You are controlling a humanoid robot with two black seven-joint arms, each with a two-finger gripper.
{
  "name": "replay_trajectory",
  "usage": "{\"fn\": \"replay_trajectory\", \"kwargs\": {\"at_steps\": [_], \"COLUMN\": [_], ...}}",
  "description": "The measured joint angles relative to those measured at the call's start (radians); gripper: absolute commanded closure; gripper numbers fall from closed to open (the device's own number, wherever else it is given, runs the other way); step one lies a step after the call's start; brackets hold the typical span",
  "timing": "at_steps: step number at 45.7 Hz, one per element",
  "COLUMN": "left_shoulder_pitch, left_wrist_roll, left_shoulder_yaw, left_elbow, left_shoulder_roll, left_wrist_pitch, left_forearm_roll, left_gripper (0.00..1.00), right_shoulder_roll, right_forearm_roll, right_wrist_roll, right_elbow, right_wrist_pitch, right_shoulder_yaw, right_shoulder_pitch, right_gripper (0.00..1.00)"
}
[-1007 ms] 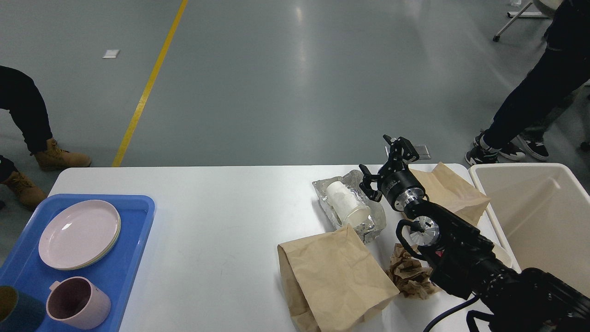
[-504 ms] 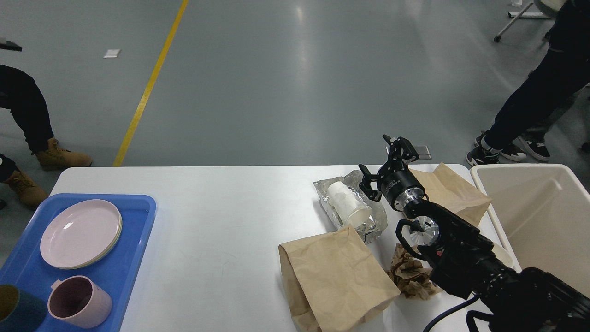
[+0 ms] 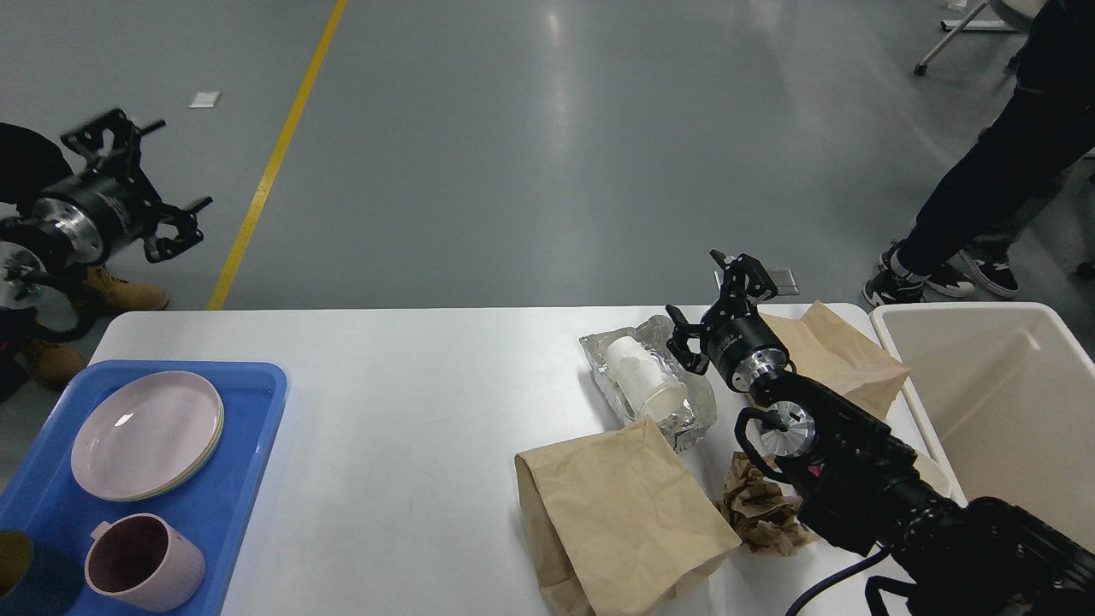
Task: Tidy desktop
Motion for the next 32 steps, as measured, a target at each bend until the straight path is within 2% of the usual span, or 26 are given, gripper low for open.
{"fn": "replay_trajectory", "kwargs": {"at_steps": [4, 11, 14, 16, 18, 21, 32], "left_shoulder_pitch": [0.063, 0.124, 0.137, 0.144, 0.15, 0.155, 0.186], "left_wrist_roll": [-0.106, -0.364, -0.448, -0.485, -0.513, -0.531, -0.542], "left_shoulder_yaw": [-0.061, -0.094, -0.096, -0.097, -0.098, -0.099, -0.101], "left_elbow": [0.01, 0.017, 0.017, 0.017, 0.017, 0.018, 0.047], "left_shoulder_roll": [-0.027, -0.055, -0.07, -0.079, -0.089, -0.096, -0.102], "left_wrist_pitch": [0.001, 0.004, 0.004, 0.005, 0.006, 0.01, 0.014], "left_forearm_roll": [0.0, 0.005, 0.006, 0.006, 0.006, 0.006, 0.006], "left_gripper": [0.04, 0.04, 0.04, 0.04, 0.04, 0.04, 0.04], "right_shoulder_roll": [0.0, 0.0, 0.0, 0.0, 0.0, 0.0, 0.0], "right_forearm_roll": [0.0, 0.0, 0.0, 0.0, 0.0, 0.0, 0.0], "right_wrist_roll": [0.0, 0.0, 0.0, 0.0, 0.0, 0.0, 0.0], "right_elbow": [0.0, 0.0, 0.0, 0.0, 0.0, 0.0, 0.0], "right_wrist_pitch": [0.0, 0.0, 0.0, 0.0, 0.0, 0.0, 0.0], "right_shoulder_yaw": [0.0, 0.0, 0.0, 0.0, 0.0, 0.0, 0.0], "right_shoulder_pitch": [0.0, 0.0, 0.0, 0.0, 0.0, 0.0, 0.0], "right_gripper": [0.0, 0.0, 0.0, 0.0, 0.0, 0.0, 0.0]}}
